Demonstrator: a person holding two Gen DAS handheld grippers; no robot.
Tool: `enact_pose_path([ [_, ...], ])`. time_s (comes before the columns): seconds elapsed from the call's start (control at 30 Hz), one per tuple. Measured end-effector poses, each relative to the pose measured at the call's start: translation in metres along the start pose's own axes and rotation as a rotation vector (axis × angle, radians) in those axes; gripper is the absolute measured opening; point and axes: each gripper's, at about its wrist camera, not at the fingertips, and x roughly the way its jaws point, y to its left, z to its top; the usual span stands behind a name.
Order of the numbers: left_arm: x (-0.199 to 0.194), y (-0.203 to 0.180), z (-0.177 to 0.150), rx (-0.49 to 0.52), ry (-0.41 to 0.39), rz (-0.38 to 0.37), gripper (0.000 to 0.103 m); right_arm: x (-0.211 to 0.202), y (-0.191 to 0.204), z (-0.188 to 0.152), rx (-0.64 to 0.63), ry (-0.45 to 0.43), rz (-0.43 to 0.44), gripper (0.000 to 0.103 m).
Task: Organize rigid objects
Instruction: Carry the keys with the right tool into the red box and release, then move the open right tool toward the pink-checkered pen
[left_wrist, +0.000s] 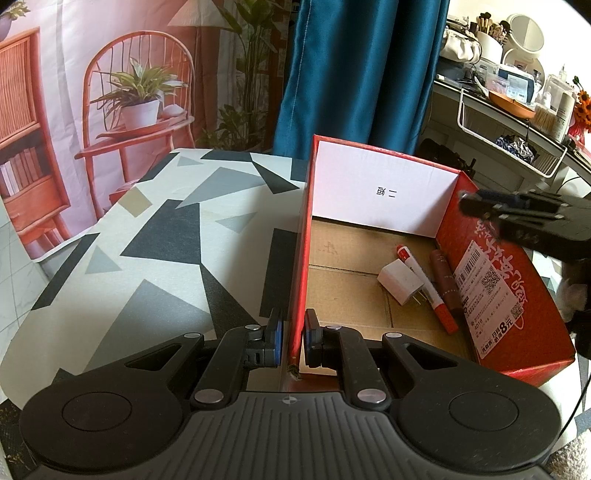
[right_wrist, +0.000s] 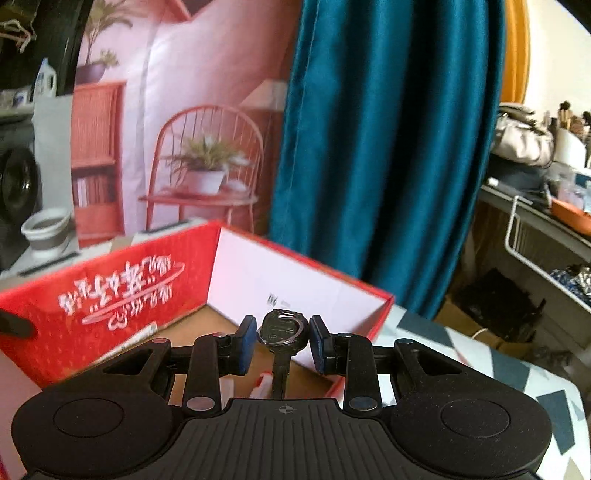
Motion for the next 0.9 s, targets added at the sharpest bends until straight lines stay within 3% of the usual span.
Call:
enact_pose_path([
  [0.37,0.0,0.0,0.0,-0.001,0.0,0.0,0.013,0.022,-0.002,-0.004,0.016,0.071,-0.004,0.023],
  [0.9,0.002,-0.001,0.0,0.005,0.002,0.002,0.013,-0.029,-0.06,-0.008,0.162,-0.062,-0.131,0.024],
])
